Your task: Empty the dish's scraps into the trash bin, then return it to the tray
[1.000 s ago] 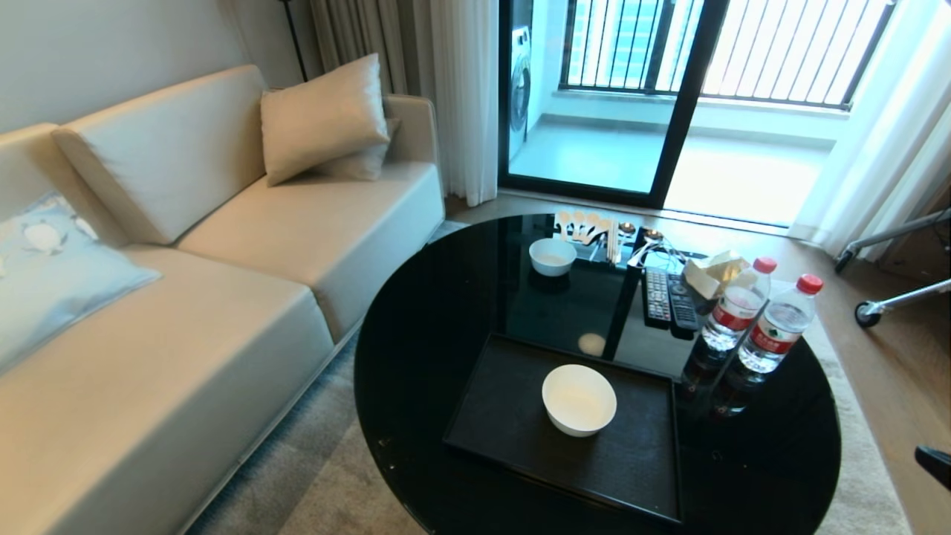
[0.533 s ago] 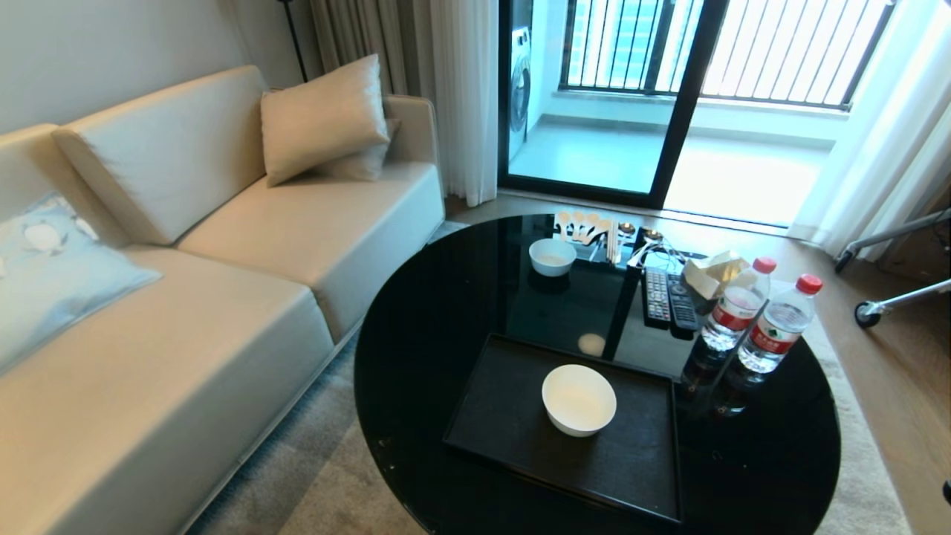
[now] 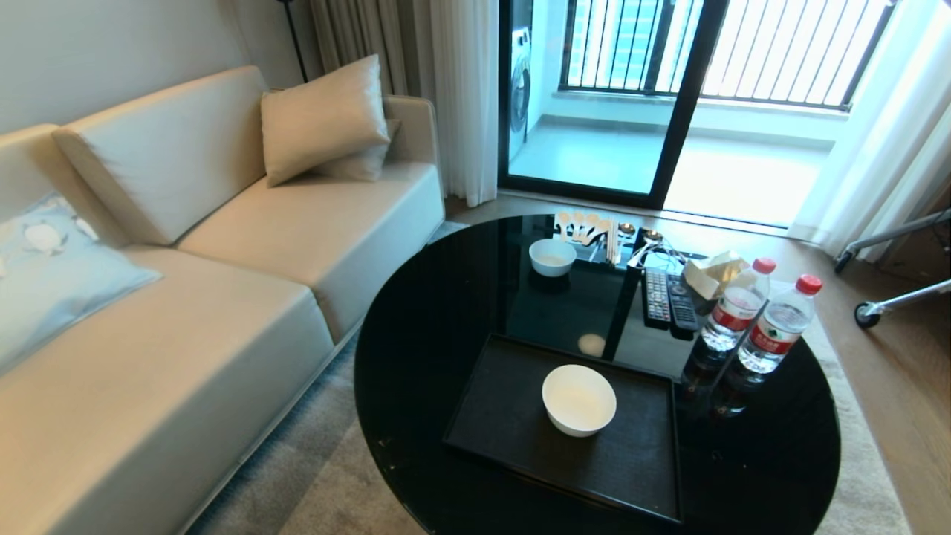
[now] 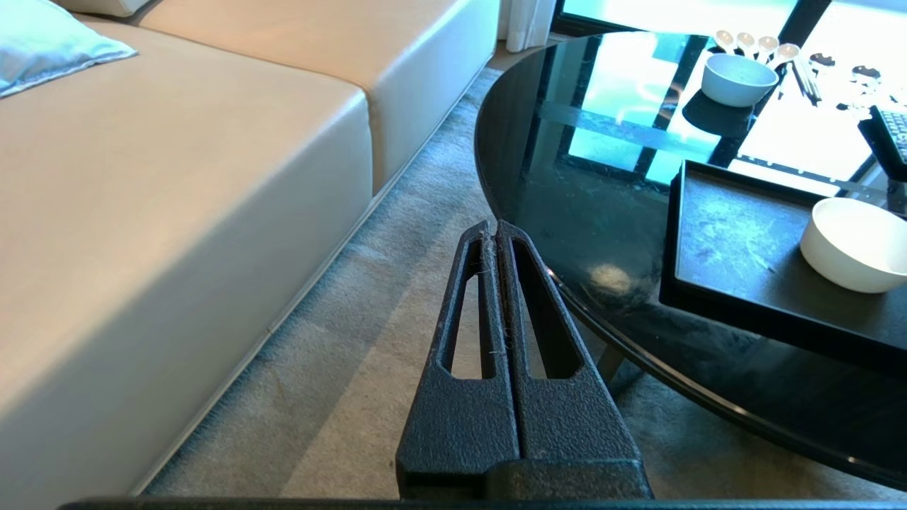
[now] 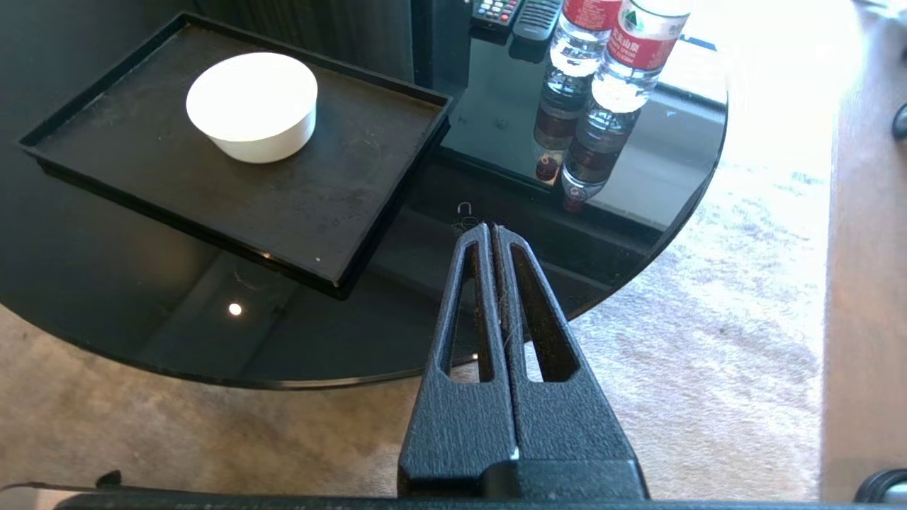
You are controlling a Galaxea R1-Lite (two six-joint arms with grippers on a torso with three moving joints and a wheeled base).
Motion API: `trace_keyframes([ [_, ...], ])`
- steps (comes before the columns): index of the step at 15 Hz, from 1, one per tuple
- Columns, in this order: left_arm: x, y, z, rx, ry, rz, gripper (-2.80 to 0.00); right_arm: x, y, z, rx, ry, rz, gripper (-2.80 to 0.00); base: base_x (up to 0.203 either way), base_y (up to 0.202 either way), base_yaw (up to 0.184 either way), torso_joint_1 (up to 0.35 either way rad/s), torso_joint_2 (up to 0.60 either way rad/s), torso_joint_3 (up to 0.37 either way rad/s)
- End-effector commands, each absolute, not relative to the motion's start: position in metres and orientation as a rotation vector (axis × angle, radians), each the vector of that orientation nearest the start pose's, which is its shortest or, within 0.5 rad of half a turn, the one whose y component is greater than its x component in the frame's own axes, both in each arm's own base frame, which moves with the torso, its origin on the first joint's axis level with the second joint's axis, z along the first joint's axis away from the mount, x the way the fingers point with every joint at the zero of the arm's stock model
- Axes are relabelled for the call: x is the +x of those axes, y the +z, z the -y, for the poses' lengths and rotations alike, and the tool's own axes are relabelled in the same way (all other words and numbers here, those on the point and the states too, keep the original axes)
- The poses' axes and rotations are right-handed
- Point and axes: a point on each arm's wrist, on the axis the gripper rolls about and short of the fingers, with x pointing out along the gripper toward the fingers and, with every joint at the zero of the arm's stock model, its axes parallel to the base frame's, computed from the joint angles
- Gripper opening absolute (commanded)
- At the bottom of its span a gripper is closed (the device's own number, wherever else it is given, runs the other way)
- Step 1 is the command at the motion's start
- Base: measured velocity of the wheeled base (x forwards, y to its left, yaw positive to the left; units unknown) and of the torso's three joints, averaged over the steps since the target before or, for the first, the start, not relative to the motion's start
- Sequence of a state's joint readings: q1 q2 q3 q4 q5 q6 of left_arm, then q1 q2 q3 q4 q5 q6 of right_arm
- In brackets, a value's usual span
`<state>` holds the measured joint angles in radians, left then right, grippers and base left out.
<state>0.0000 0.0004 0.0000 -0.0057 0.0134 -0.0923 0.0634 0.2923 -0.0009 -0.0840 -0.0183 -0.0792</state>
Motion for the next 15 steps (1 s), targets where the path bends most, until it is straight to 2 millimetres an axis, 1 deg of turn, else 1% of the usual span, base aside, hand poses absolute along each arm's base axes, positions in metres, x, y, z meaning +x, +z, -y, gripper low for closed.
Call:
trace_keyframes([
  [1, -0.023, 0.076, 0.0, -0.093, 0.014, 0.007, -2.8, -0.001, 0.086, 0.0, -0.098, 0.047, -0.189, -2.8, 0.0, 0.0, 0.0, 0.0, 0.0, 0.0],
  [5, -0.023, 0.076, 0.0, -0.092, 0.014, 0.007, -2.8, -0.014, 0.078, -0.001, -0.098, 0.051, -0.154, -2.8, 0.0, 0.0, 0.0, 0.0, 0.0, 0.0],
  [9, -0.023, 0.076, 0.0, -0.094, 0.014, 0.007, -2.8, -0.023, 0.075, -0.001, -0.101, 0.046, -0.035, -2.8, 0.0, 0.0, 0.0, 0.0, 0.0, 0.0],
  [11, -0.023, 0.076, 0.0, -0.092, 0.014, 0.007, -2.8, -0.023, 0.076, -0.001, -0.103, 0.044, 0.008, -2.8, 0.0, 0.0, 0.0, 0.0, 0.0, 0.0],
  [15, -0.023, 0.076, 0.0, -0.093, 0.014, 0.007, -2.8, -0.023, 0.076, -0.001, -0.097, 0.046, 0.004, -2.8, 0.0, 0.0, 0.0, 0.0, 0.0, 0.0],
])
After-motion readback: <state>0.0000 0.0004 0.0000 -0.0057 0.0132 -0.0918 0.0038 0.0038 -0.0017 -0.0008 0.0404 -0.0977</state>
